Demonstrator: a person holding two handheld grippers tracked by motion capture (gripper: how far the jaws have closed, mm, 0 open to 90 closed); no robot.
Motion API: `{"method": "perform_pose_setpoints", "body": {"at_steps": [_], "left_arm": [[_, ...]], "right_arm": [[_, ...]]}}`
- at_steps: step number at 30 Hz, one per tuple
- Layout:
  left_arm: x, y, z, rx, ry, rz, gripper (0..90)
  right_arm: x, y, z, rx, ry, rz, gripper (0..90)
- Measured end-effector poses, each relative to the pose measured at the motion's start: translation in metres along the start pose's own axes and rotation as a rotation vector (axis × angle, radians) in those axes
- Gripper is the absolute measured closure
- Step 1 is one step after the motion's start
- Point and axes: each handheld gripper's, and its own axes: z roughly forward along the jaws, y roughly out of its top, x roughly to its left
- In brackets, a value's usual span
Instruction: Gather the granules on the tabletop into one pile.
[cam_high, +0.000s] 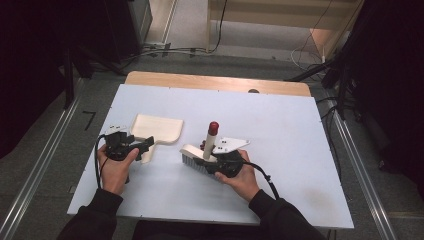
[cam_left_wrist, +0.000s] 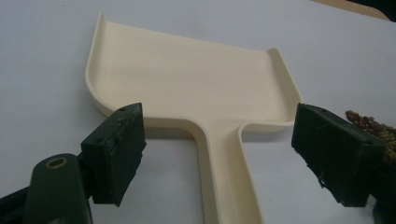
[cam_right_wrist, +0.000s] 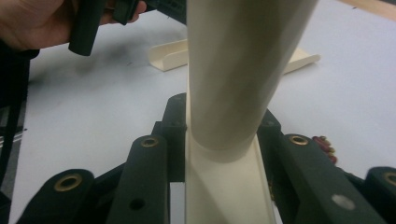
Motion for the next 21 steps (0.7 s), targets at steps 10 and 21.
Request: {"method": "perform_pose_setpoints", "body": {"at_steps": [10,21], "left_arm": [[0.0,0.0,0.0,0.0,-0.001,-0.001,18.3],[0.001,0.0,0.0,0.002,-0.003,-0.002,18.3]], "right_arm": [[-0.009,-0.001,0.003,0.015,0.015,0.063,64.3],[-0.027,-0.001,0.004,0.03,0.001,0.088,64.2]]}}
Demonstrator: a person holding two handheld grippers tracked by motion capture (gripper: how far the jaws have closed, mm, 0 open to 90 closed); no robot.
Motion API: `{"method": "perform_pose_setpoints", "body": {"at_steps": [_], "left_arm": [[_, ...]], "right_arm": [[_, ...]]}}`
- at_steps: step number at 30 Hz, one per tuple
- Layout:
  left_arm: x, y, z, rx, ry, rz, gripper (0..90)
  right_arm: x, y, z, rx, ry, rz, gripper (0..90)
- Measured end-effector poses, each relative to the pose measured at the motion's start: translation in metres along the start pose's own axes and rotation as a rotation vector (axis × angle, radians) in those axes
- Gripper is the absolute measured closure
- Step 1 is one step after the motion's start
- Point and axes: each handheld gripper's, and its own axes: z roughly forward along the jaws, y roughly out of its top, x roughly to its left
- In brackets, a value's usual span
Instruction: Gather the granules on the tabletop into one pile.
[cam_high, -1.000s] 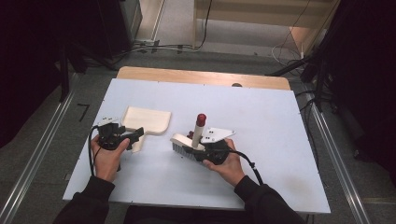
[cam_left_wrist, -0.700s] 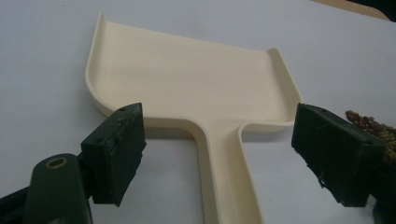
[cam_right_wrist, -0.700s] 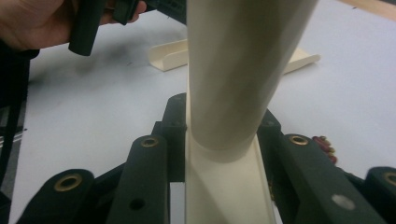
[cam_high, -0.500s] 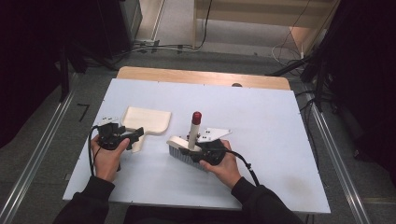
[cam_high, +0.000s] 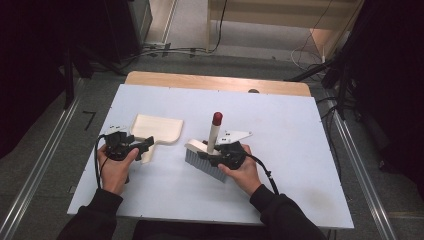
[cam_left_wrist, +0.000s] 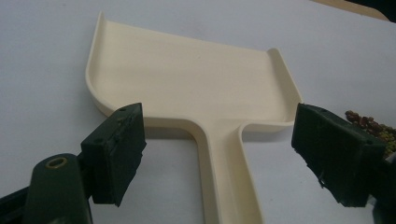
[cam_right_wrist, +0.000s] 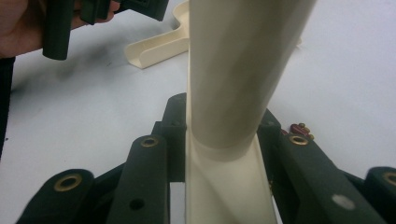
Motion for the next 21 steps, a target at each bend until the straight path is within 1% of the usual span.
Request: {"method": "perform_pose_setpoints", "body": {"at_steps": [7,9,11,14,18,21], "left_arm": [[0.0,0.0,0.001,-0.001,0.001,-0.003,18.3],[0.0,0.0,0.001,-0.001,0.001,-0.002,18.3],[0.0,0.0,0.001,-0.001,0.001,-0.002,18.3],[0.0,0.0,0.001,-0.001,0.001,-0.002,18.3],[0.0,0.0,0.0,0.0,0.0,-0.001,18.3],[0.0,0.0,0.001,-0.001,0.0,-0.001,18.3]], "right_arm": [[-0.006,0.001,0.0,0.004,0.01,0.002,64.2],[-0.008,0.002,-0.001,0.003,0.003,0.0,64.2],[-0.01,0.003,-0.002,0.003,-0.011,-0.016,64.3],[-0.016,0.005,-0.003,0.008,-0.013,-0.018,64.2],[-0.023,0.004,-0.002,0.006,-0.002,-0.01,64.2],[-0.027,0.005,-0.002,0.0,0.001,-0.019,64.2]]}}
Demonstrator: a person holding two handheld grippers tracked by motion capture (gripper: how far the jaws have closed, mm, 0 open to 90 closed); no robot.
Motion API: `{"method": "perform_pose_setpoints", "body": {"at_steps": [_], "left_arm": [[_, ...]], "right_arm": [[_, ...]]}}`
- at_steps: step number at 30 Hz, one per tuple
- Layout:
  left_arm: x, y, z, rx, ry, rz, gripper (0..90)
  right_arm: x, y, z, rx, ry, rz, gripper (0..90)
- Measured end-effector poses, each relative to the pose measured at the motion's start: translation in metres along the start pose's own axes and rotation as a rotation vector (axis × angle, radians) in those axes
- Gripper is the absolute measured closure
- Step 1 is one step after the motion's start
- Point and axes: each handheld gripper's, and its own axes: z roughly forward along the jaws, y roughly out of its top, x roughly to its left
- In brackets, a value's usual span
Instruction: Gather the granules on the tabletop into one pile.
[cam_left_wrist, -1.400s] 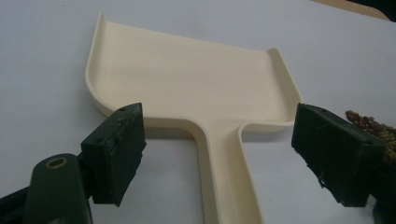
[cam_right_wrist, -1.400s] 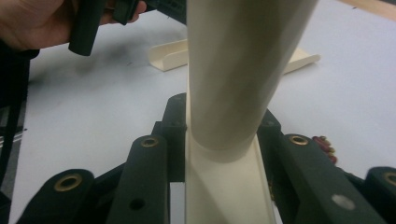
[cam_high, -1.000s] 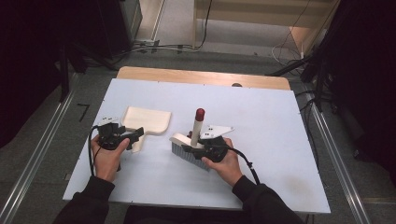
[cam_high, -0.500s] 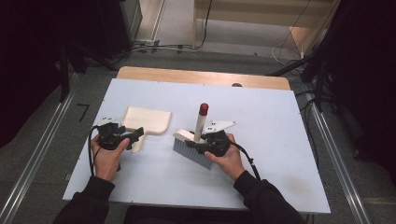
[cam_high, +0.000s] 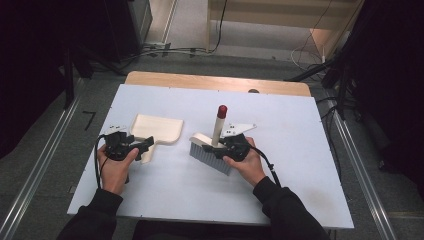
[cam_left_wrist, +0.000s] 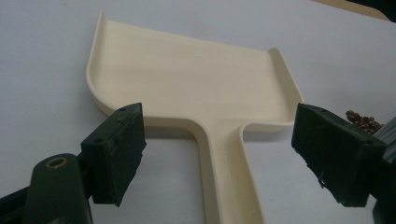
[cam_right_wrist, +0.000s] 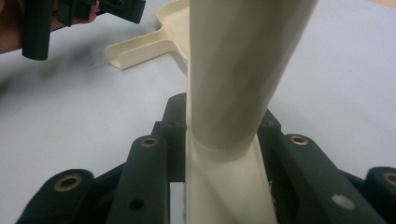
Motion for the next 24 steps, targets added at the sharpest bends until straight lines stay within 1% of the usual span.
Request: {"method": "perform_pose_setpoints", "body": {"at_steps": [2,4,5,7,11,14,18,19,21,24], "left_arm": [[0.0,0.0,0.0,0.0,0.0,0.0,18.3],[0.0,0.0,0.0,0.003,0.001,0.001,18.3],[-0.001,0.0,0.001,0.001,0.0,0.0,18.3],[-0.001,0.0,0.0,0.0,-0.001,0.001,18.3],[0.0,0.0,0.0,0.0,0.0,-0.001,18.3],[0.0,0.0,0.001,0.001,0.0,-0.001,18.3],[-0.001,0.0,0.001,0.001,-0.001,0.0,18.3],[-0.001,0.0,0.0,0.001,-0.001,0.0,18.3],[0.0,0.0,0.0,0.001,-0.001,-0.001,18.3],[0.0,0.0,0.001,0.003,-0.003,-0.004,18.3]], "right_arm": [[-0.002,0.0,-0.001,0.003,0.005,0.0,64.2],[-0.004,0.002,-0.001,0.011,0.004,-0.011,64.2],[-0.005,0.003,0.0,0.016,0.011,-0.011,64.2],[-0.008,0.005,0.001,0.02,0.018,-0.027,64.2],[-0.014,0.004,0.002,0.012,0.035,-0.025,64.2],[-0.019,0.003,0.0,0.007,0.035,-0.023,64.2],[-0.023,0.008,0.0,0.022,0.027,-0.042,64.2],[-0.025,0.008,0.001,0.02,0.029,-0.05,64.2],[-0.027,0.009,0.001,0.026,0.04,-0.045,64.2],[-0.032,0.01,0.002,0.029,0.049,-0.06,64.2]]}}
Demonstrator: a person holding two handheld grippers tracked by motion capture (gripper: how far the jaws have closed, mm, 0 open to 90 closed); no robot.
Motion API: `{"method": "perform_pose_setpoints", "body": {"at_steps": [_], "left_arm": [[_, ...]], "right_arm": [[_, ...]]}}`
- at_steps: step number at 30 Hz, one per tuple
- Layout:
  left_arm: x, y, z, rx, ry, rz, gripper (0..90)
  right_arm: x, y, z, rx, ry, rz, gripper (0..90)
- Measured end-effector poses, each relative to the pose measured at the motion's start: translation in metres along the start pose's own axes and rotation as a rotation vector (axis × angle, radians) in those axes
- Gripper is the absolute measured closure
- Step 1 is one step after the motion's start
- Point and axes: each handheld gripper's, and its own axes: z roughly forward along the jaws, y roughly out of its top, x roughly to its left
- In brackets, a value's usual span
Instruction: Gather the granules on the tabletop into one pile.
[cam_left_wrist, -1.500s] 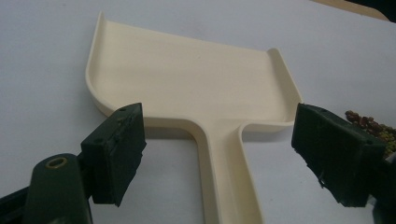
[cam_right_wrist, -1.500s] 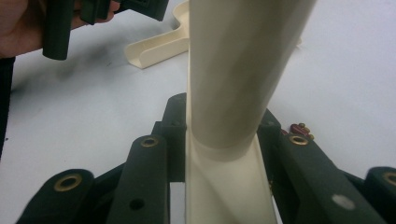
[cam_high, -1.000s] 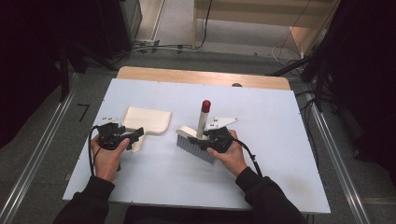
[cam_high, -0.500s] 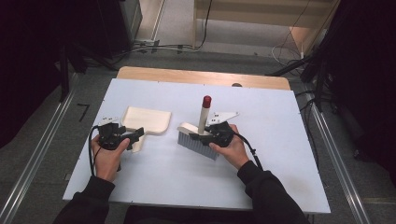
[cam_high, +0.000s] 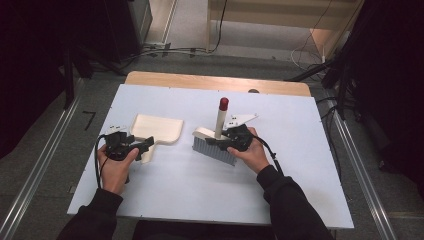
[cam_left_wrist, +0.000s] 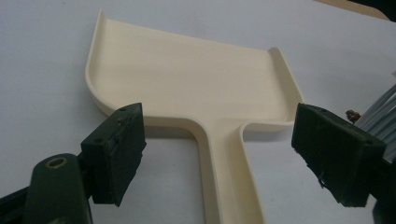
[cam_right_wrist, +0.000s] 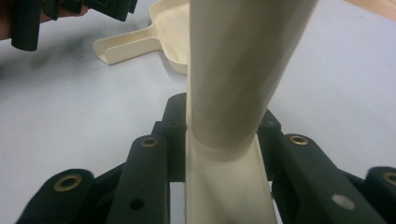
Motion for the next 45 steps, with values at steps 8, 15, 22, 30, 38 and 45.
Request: {"method": "perform_pose_setpoints", "body": {"at_steps": [8,15,22,30,38,45], "left_arm": [[0.001,0.0,0.0,0.0,0.001,-0.005,18.3],[0.001,0.0,0.0,0.002,0.001,-0.005,18.3],[0.002,0.0,0.0,0.001,0.0,-0.008,18.3],[0.002,0.0,0.0,0.0,-0.001,-0.008,18.3],[0.001,-0.001,0.001,0.004,0.0,-0.005,18.3],[0.0,-0.002,0.002,0.007,0.003,-0.004,18.3]], "right_arm": [[-0.01,0.001,0.002,-0.002,0.027,0.009,64.2],[-0.014,0.007,0.005,0.02,0.037,-0.02,64.2],[-0.017,0.009,0.005,0.02,0.054,-0.017,64.2],[-0.012,0.007,-0.006,0.0,0.082,-0.005,64.2],[-0.004,-0.002,-0.019,-0.018,0.121,0.011,64.2],[-0.001,-0.007,-0.018,0.001,0.157,0.014,64.2]]}}
